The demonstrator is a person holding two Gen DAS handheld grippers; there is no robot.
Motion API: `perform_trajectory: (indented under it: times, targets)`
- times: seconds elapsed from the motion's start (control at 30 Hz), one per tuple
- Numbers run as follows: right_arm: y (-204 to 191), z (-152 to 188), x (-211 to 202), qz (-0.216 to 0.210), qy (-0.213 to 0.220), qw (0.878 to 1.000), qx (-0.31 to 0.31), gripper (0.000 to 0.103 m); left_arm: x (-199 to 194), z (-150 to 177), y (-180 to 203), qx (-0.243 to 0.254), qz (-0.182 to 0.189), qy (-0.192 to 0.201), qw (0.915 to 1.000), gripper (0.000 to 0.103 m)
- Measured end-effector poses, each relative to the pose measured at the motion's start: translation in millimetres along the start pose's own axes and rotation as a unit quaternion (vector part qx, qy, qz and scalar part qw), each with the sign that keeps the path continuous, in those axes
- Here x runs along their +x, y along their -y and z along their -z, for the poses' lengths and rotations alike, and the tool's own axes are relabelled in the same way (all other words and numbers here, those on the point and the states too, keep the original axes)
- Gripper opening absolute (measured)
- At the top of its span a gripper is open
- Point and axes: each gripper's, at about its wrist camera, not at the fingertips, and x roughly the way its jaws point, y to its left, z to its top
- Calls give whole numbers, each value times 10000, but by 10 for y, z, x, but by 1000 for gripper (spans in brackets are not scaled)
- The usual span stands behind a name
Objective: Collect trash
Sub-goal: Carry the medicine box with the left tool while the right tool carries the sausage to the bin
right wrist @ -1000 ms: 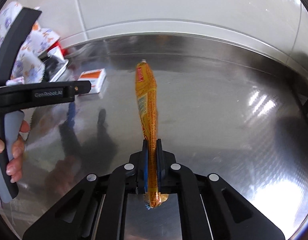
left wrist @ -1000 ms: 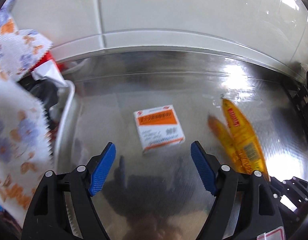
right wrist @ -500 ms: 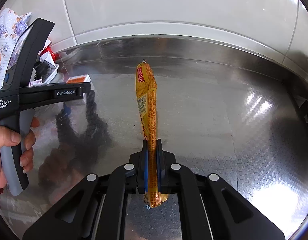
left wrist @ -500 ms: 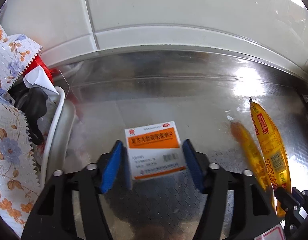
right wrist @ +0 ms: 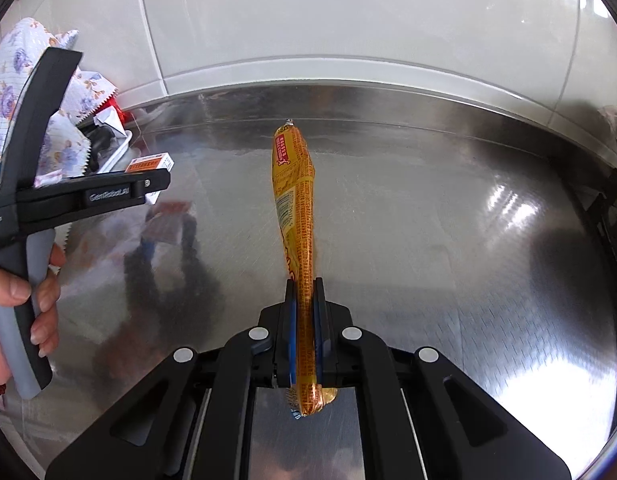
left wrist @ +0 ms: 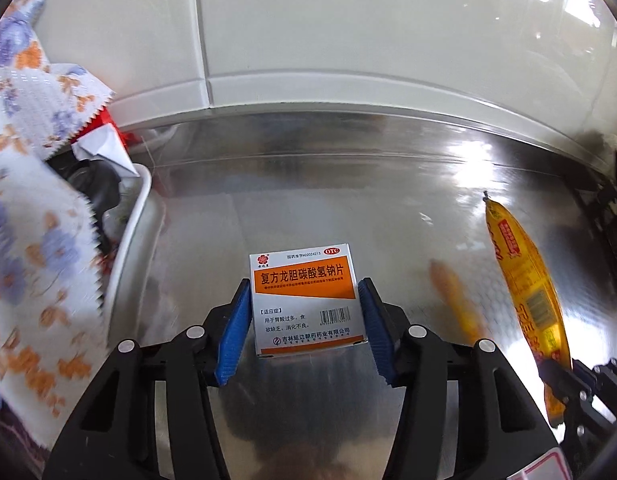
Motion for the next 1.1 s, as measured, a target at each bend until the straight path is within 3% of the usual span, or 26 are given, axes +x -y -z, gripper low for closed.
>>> perform_trajectory:
  times: [0.37, 0.6, 1.1]
  targets:
    - [-193, 524, -618, 240, 142, 9994, 208, 7, -713, 620, 90, 345, 343, 122, 9987, 53]
    - [-279, 800, -917, 180, 156, 9996, 161, 7, -1042, 1016, 143, 406, 336, 119, 9985, 53]
    - [-165, 1480, -1651, -573, 389, 9970, -340, 8, -1883, 1877, 393, 76, -361, 279, 9989, 53]
